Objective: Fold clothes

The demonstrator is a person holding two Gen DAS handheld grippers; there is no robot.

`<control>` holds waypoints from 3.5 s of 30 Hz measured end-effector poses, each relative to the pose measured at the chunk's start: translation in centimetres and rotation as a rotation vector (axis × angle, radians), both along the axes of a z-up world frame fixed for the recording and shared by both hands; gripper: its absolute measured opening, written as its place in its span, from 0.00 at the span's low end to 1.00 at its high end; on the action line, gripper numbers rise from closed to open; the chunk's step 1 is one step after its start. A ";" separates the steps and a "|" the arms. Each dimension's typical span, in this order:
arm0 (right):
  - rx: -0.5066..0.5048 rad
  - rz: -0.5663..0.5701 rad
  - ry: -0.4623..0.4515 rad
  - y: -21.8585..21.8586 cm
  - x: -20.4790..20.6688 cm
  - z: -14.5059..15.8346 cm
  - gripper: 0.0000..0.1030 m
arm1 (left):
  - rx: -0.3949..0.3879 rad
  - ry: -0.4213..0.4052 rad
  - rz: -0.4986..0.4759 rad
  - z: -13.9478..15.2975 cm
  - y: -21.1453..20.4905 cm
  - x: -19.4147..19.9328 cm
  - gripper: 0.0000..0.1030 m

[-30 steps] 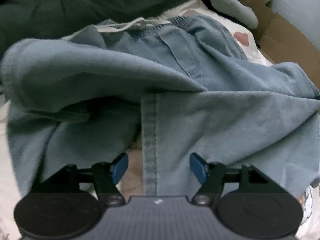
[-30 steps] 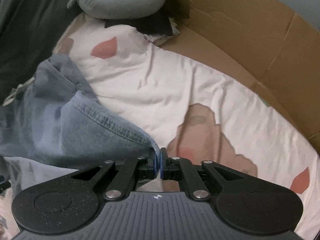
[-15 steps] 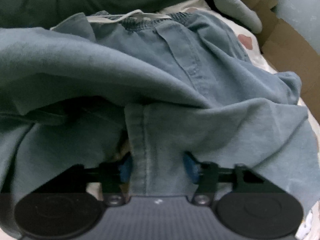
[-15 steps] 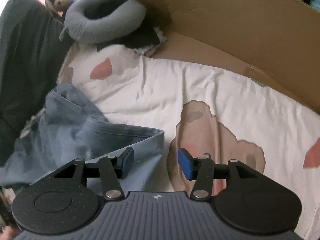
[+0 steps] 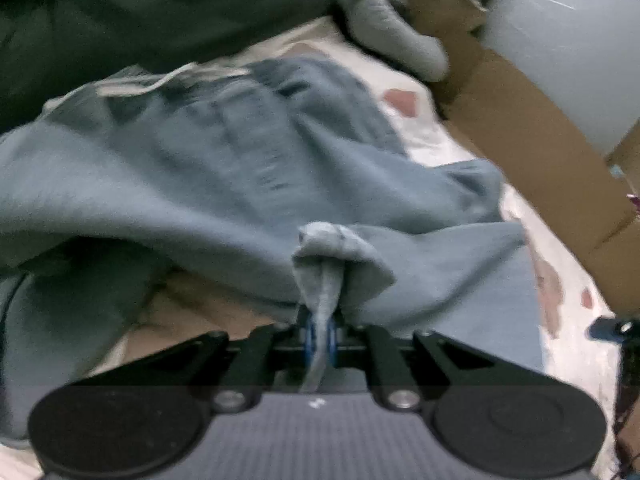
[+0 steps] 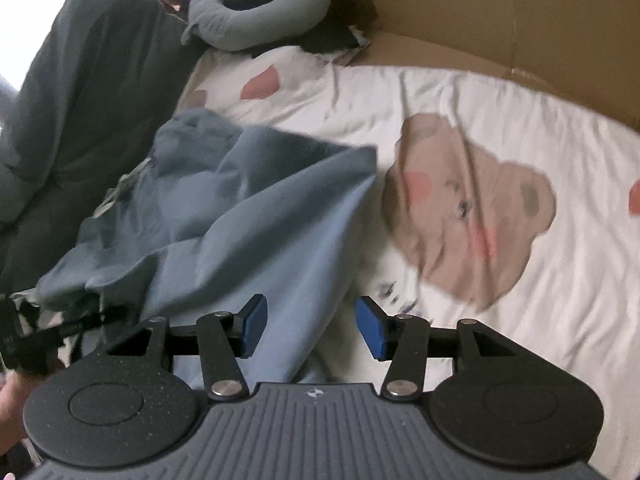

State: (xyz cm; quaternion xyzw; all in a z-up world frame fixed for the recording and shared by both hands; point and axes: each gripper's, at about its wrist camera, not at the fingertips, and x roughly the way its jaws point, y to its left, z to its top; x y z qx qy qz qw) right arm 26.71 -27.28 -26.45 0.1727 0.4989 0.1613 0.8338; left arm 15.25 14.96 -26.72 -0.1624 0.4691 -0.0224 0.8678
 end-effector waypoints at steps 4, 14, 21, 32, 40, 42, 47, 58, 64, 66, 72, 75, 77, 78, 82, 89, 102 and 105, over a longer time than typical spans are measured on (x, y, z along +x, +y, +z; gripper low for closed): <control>0.058 0.007 -0.028 1.0 -2.2 -0.1 0.55 | -0.027 0.009 -0.059 2.2 -2.9 0.8 0.08; 0.238 0.052 -0.079 3.0 -4.8 -0.2 0.55 | -0.116 -0.008 -0.263 4.2 -11.6 3.3 0.07; 0.291 0.060 -0.056 3.3 -5.3 -1.1 0.55 | -0.185 0.007 -0.356 3.6 -15.3 4.4 0.07; 0.359 0.056 -0.050 4.3 -5.1 -2.3 0.54 | -0.289 0.033 -0.364 3.2 -16.9 3.8 0.07; 0.436 0.001 -0.008 4.0 -5.5 -4.2 0.14 | -0.354 0.055 -0.349 2.4 -17.3 2.8 0.07; 0.427 -0.009 -0.015 3.8 -5.7 -4.3 0.06 | -0.355 0.052 -0.352 2.5 -17.5 2.7 0.08; 0.387 -0.039 -0.027 2.8 -6.0 -4.1 0.05 | -0.308 0.034 -0.378 3.1 -18.3 2.9 0.27; 0.261 -0.168 -0.065 -2.7 -5.7 -3.4 0.05 | -0.221 -0.013 -0.280 4.1 -14.4 3.1 0.48; 0.187 -0.253 -0.092 -6.0 -6.0 -3.2 0.05 | -0.091 0.021 -0.149 3.3 -8.9 3.3 0.48; 0.152 -0.266 -0.104 -7.2 -6.1 -3.1 0.05 | -0.063 0.023 -0.072 3.3 -6.5 3.1 0.48; 0.066 -0.307 -0.123 -10.7 -5.6 -2.7 0.05 | -0.010 0.049 0.046 2.7 -2.0 2.1 0.53; 0.028 -0.331 -0.131 -12.3 -5.4 -2.5 0.05 | 0.000 0.084 0.089 2.2 -0.4 1.5 0.53; 0.010 -0.363 -0.137 -13.6 -5.3 -2.4 0.05 | 0.010 0.094 0.102 1.9 0.1 1.1 0.53; 0.001 -0.380 -0.139 -14.2 -5.3 -2.4 0.05 | 0.015 0.098 0.107 1.8 0.4 1.0 0.54; -0.053 -0.434 -0.155 -16.5 -5.1 -2.1 0.05 | 0.049 0.129 0.112 0.8 1.3 0.0 0.57; -0.127 -0.515 -0.210 -20.1 -4.6 -0.4 0.05 | 0.136 0.186 0.144 -0.7 3.7 -1.5 0.58; -0.167 -0.636 -0.201 -23.6 -5.0 0.0 0.15 | 0.305 0.232 0.174 -3.9 7.3 -3.7 0.67; -0.164 -0.640 -0.184 -23.2 -6.0 -0.6 0.31 | 0.355 0.233 0.156 -4.9 7.7 -3.9 0.69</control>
